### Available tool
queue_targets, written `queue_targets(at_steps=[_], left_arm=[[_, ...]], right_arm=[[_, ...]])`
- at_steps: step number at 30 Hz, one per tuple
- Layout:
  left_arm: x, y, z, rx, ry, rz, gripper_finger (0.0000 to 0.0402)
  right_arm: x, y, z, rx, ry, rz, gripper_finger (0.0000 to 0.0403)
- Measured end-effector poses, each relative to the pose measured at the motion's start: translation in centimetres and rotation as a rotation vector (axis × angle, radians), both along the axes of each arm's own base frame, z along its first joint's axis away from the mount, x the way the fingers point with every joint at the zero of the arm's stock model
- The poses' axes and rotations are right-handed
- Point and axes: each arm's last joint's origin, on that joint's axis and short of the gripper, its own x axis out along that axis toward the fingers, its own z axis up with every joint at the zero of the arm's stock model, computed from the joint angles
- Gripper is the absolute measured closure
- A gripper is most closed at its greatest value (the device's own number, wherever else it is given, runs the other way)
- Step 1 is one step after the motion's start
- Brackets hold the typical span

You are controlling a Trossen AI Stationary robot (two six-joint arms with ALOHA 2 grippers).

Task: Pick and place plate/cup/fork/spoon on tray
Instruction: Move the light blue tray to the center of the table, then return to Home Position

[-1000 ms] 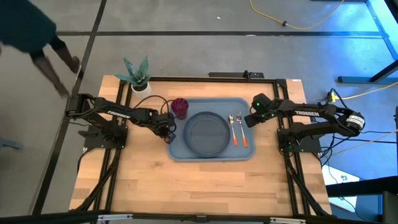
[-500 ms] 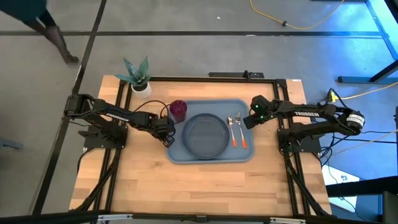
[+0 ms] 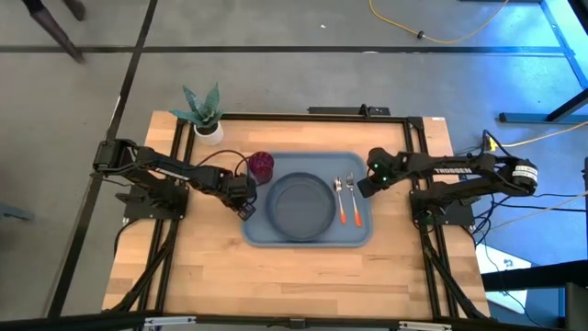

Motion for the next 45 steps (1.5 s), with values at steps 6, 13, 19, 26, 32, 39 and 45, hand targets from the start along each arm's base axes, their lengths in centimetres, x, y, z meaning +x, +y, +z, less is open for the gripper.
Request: queue_targets(at_steps=[6,13,19,26,32,39,45], left_arm=[[-0.1,-0.8,0.0,0.020,0.004,-0.010,0.0401],[-0.2,-1.8,-0.1,0.027,0.008,-0.010,0.0401],[-0.3,-2.3,-0.1,0.030,0.013,-0.001,0.0401],[-0.5,-2.3,1.8,0.065,0.027,0.000,0.0401],[-0.9,-2.1,3.1,0.107,-0.018,0.022,0.0401],[-1.1,-2.0,3.2,0.110,-0.012,0.019,0.0401],[-1.1,-2.0,3.2,0.112,-0.008,0.020,0.0401]], right_arm=[[0.3,1.0,0.0,-0.011,0.019,-0.006,0.0400],[0.5,1.9,0.0,-0.012,0.024,-0.007,0.0400],[0.6,2.4,0.0,-0.022,0.030,0.001,0.0400],[1.0,2.7,1.9,0.024,0.056,0.096,0.0400],[1.1,2.5,2.7,-0.020,0.028,0.100,0.0400],[0.8,2.5,2.7,-0.041,0.067,0.111,0.0400],[0.9,2.4,2.9,-0.048,0.069,0.114,0.0400]])
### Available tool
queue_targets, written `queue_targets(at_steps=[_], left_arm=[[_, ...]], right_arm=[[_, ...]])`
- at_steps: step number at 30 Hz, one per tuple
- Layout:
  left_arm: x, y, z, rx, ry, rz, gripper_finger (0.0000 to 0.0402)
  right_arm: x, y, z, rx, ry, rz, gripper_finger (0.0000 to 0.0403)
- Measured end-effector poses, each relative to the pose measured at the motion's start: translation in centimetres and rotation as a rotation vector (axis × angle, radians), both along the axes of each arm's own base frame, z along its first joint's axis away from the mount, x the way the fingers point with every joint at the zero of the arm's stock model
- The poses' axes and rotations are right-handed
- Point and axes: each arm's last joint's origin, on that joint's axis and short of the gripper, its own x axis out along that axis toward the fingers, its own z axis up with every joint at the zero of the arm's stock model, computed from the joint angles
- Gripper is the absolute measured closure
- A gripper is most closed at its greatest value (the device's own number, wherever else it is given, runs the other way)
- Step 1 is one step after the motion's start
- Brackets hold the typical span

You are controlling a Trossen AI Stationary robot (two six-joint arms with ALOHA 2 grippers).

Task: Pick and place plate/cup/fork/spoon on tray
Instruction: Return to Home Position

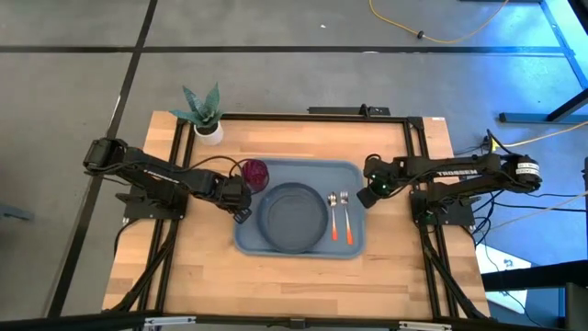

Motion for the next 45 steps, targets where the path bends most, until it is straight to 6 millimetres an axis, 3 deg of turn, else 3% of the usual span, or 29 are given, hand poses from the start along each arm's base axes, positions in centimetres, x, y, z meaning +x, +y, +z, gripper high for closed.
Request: queue_targets(at_steps=[10,14,19,22,29,34,39,45], left_arm=[[0.7,-1.9,1.4,-0.016,-0.046,-0.082,0.0401],[1.1,-3.1,1.6,-0.029,-0.113,-0.129,0.0401],[1.0,-3.9,1.5,-0.002,-0.149,-0.110,0.0401],[1.0,-3.9,2.1,0.024,-0.178,-0.093,0.0401],[-0.3,-3.3,6.6,0.066,-0.381,-0.100,0.0401],[-2.8,-2.4,10.0,0.107,-0.547,-0.125,0.0401],[-5.9,-1.3,13.0,0.219,-0.729,-0.151,0.0401],[-9.7,0.0,15.5,0.351,-0.893,-0.177,0.0402]], right_arm=[[1.9,-0.7,4.1,-0.136,-0.050,0.090,0.0400],[2.3,-0.9,4.1,-0.164,-0.101,0.112,0.0400],[2.4,-1.2,2.3,-0.191,-0.171,0.105,0.0400],[2.5,-1.2,2.6,-0.196,-0.174,0.113,0.0400],[3.7,-1.5,8.5,-0.302,-0.296,0.223,0.0400],[3.3,-1.4,13.2,-0.407,-0.380,0.322,0.0400],[1.3,-1.2,17.1,-0.505,-0.460,0.371,0.0400],[-2.5,-1.0,19.3,-0.592,-0.522,0.347,0.0400]])
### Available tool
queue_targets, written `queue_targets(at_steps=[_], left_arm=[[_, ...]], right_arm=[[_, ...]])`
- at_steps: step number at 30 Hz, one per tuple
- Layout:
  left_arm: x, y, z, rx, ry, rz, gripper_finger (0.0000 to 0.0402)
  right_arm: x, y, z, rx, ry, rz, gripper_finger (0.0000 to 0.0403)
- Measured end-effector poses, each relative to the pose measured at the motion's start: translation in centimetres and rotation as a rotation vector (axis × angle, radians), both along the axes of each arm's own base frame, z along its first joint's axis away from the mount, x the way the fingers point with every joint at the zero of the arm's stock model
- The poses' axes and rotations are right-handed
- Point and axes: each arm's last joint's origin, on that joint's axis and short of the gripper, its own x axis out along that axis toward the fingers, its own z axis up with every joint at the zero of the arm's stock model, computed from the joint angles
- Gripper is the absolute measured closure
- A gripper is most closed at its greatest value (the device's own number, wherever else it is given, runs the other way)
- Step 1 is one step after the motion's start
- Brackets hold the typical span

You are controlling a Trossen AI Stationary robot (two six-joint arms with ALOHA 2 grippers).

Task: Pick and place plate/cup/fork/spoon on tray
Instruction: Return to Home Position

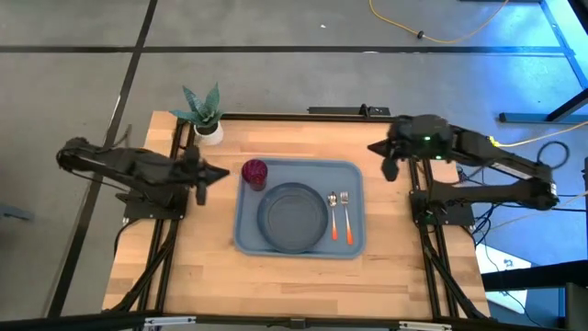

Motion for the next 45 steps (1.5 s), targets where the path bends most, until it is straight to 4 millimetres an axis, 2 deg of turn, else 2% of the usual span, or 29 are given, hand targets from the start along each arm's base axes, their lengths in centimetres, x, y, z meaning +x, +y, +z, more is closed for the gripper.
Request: queue_targets(at_steps=[8,13,24,28,36,41,45], left_arm=[[-4.1,1.2,1.4,0.083,-0.145,-0.014,0.0402],[-5.3,1.5,1.4,0.118,-0.156,-0.026,0.0402],[-7.9,2.2,1.2,0.157,-0.205,-0.060,0.0402],[-8.8,2.4,1.2,0.188,-0.235,-0.063,0.0402],[-10.0,2.8,1.1,0.267,-0.268,-0.068,0.0402],[-10.5,2.9,0.2,0.272,-0.284,-0.056,0.0402],[-10.9,3.1,-0.8,0.267,-0.303,-0.051,0.0401]], right_arm=[[-5.1,1.4,1.7,-0.034,-0.149,0.084,0.0400],[-7.8,2.5,2.1,-0.071,-0.217,0.113,0.0400],[-14.1,5.0,1.7,-0.141,-0.367,0.119,0.0400],[-15.8,5.9,1.4,-0.123,-0.442,0.184,0.0400],[-17.1,6.6,-0.1,-0.172,-0.447,0.254,0.0400],[-17.1,6.6,-2.5,-0.174,-0.477,0.251,0.0400],[-15.8,6.1,-3.6,-0.118,-0.436,0.255,0.0400]])
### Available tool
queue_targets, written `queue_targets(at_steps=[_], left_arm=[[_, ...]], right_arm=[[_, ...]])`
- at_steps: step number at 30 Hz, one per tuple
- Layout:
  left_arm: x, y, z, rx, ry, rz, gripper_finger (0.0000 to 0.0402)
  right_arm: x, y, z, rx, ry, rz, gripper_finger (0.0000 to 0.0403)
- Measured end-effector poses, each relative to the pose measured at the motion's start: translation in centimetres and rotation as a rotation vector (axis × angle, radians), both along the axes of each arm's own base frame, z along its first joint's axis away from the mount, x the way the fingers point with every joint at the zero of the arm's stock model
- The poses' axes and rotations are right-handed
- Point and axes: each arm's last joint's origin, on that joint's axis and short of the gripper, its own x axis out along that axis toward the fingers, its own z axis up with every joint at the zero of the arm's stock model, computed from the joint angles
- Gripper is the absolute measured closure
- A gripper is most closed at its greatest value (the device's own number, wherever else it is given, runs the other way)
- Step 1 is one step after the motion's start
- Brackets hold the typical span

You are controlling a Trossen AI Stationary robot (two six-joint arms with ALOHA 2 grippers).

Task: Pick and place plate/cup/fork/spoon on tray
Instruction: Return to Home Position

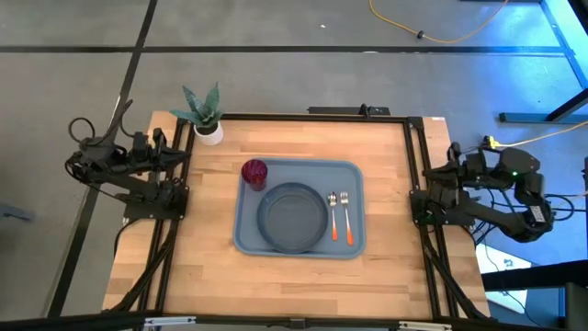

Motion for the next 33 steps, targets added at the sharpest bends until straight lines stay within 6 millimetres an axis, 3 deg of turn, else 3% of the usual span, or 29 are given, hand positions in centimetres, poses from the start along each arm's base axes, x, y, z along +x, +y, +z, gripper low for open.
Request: queue_targets(at_steps=[11,18,26,33], left_arm=[[1.6,-0.5,-1.5,0.006,0.011,-0.009,0.0401],[4.2,-1.2,-4.1,0.048,-0.011,-0.019,0.0401],[6.7,-2.1,-7.7,0.038,-0.064,-0.061,0.0401],[8.1,-2.5,-11.1,0.033,-0.083,-0.063,0.0402]], right_arm=[[3.1,-1.0,-1.7,-0.007,-0.092,0.082,0.0400],[5.4,-1.7,-3.4,-0.002,-0.151,0.131,0.0400],[8.6,-2.9,-7.7,0.061,-0.234,0.177,0.0400],[10.2,-3.5,-11.7,0.118,-0.286,0.192,0.0400]])
